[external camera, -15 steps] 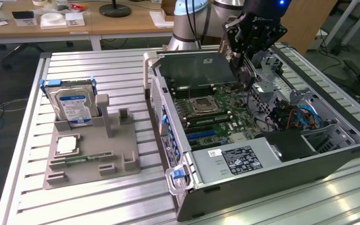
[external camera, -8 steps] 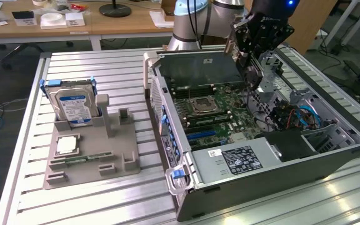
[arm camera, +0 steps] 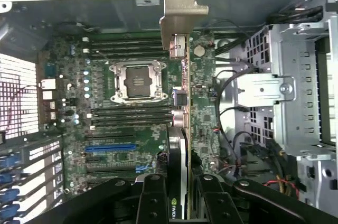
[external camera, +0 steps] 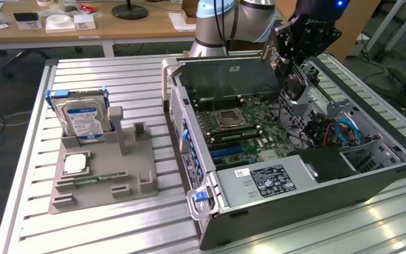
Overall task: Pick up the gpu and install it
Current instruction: 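Pick up the gpu and move the gpu toward the slot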
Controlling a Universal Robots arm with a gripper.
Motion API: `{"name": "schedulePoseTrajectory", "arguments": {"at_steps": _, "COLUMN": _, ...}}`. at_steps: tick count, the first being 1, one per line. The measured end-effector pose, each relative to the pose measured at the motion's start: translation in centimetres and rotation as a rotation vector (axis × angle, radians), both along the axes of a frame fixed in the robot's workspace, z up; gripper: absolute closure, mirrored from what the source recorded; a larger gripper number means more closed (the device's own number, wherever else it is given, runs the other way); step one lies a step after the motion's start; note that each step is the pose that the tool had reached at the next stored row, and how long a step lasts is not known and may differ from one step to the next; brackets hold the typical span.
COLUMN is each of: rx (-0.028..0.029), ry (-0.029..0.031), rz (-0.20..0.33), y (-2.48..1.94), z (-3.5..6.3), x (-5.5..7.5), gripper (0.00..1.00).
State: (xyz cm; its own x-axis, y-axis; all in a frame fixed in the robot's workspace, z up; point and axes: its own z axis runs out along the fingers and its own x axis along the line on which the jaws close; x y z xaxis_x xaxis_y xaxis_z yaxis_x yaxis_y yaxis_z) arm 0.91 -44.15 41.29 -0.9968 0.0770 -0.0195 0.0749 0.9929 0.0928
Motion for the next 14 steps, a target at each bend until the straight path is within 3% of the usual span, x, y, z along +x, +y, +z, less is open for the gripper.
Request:
{"name": "schedulePoseTrajectory", "arguments": {"at_steps": 8, "rx": 0.0, "ry": 0.0, "rz": 0.0, "y": 0.0, "z": 0.0, "x": 0.3, "gripper": 0.73}}
{"name": "schedulePoseTrajectory", "arguments": {"at_steps": 14, "rx": 0.0, "ry": 0.0003, "rz": 0.0, "y": 0.0, "z": 0.0, "x": 2.1, "gripper": 0.73}}
